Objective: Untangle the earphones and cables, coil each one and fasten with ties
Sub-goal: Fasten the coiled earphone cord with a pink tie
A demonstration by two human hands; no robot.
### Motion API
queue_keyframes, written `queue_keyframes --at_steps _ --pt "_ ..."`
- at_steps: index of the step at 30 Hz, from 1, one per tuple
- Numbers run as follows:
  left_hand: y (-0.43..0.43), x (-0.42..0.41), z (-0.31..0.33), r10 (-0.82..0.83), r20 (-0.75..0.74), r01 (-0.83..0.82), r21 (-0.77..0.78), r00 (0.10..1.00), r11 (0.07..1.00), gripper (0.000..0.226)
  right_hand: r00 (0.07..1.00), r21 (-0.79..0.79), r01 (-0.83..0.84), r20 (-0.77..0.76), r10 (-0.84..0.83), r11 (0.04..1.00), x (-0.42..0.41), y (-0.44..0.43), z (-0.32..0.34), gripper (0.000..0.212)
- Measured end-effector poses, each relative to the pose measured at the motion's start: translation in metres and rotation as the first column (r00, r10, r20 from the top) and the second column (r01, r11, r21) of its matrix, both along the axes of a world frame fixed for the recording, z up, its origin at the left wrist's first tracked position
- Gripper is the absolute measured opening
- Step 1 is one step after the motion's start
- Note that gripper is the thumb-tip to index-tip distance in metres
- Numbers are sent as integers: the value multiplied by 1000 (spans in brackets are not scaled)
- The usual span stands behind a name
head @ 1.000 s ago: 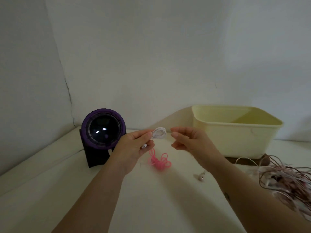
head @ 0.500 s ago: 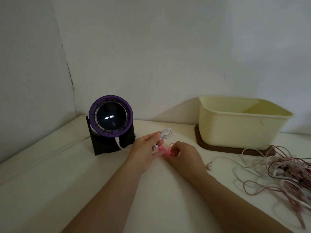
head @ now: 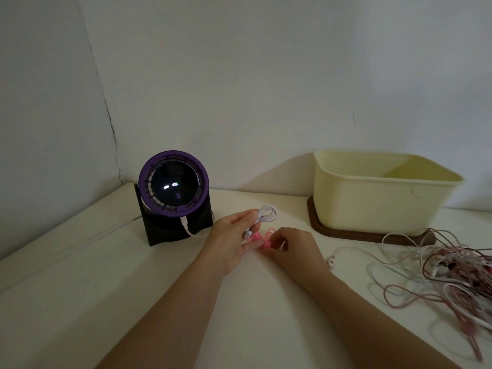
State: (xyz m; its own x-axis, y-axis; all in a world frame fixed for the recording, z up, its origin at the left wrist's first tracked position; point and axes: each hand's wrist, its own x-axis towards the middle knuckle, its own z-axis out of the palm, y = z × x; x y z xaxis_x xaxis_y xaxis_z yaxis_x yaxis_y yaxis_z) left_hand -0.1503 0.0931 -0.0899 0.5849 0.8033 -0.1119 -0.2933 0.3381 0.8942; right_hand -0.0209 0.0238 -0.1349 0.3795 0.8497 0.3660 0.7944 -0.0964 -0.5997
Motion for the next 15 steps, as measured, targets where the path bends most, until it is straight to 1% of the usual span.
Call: queue_keyframes --at_steps 10,12,15 --pt "3 1 1 -49 -49 49 -9 998 999 16 1000 -40 8 25 -7 999 -1 1 1 15" --pt "2 2 2 -46 -72 47 14 996 999 16 999 -36 -1 33 3 999 -1 0 2 17" --pt "-2 5 3 -53 -135 66 98 989 993 12 999 -28 -21 31 22 999 -1 -1 3 18"
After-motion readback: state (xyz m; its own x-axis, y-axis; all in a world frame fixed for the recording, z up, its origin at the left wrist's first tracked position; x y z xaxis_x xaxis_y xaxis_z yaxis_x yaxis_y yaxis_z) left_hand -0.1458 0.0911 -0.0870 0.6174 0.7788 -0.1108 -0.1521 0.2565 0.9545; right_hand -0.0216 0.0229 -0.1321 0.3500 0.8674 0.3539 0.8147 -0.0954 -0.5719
